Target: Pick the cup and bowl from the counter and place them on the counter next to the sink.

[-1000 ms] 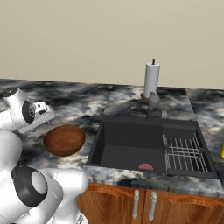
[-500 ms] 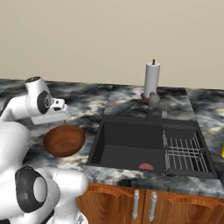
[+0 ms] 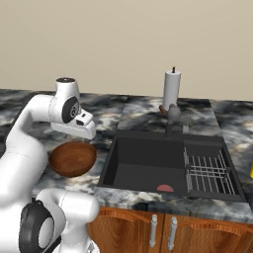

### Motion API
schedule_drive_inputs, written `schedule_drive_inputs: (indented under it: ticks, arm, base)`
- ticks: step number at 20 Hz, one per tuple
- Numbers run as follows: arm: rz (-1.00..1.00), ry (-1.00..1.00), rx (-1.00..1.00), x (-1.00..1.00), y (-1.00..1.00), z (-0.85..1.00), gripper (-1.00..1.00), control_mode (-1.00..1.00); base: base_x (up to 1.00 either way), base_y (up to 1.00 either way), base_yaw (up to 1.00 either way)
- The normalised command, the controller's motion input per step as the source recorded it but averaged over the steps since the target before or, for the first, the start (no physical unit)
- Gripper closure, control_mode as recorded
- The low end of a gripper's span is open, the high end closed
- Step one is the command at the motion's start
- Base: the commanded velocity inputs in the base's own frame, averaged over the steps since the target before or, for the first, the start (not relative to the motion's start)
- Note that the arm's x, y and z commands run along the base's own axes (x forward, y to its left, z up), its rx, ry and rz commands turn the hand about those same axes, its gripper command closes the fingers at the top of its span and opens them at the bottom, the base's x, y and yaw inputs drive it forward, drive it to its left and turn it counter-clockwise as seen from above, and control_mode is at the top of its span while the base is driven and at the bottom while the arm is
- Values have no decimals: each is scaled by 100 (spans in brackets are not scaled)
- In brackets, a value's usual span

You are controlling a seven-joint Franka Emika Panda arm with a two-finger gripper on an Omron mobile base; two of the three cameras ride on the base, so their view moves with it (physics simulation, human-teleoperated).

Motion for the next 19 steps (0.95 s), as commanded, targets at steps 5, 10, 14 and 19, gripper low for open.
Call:
schedule_drive_inputs:
  ticks: [5, 10, 14, 19]
  arm:
    - [-22, 0, 14, -76, -16, 28, -100, -100]
    - [-18, 0, 11, -76, -10, 14, -100, -100]
    - [-14, -3, 4, -66, -1, 2, -100, -100]
    - [-4, -13, 0, -33, 1, 0, -100, -100]
  base:
    - [0, 0, 0]
    - [0, 0, 0]
    - [0, 0, 0]
    - [0, 0, 0]
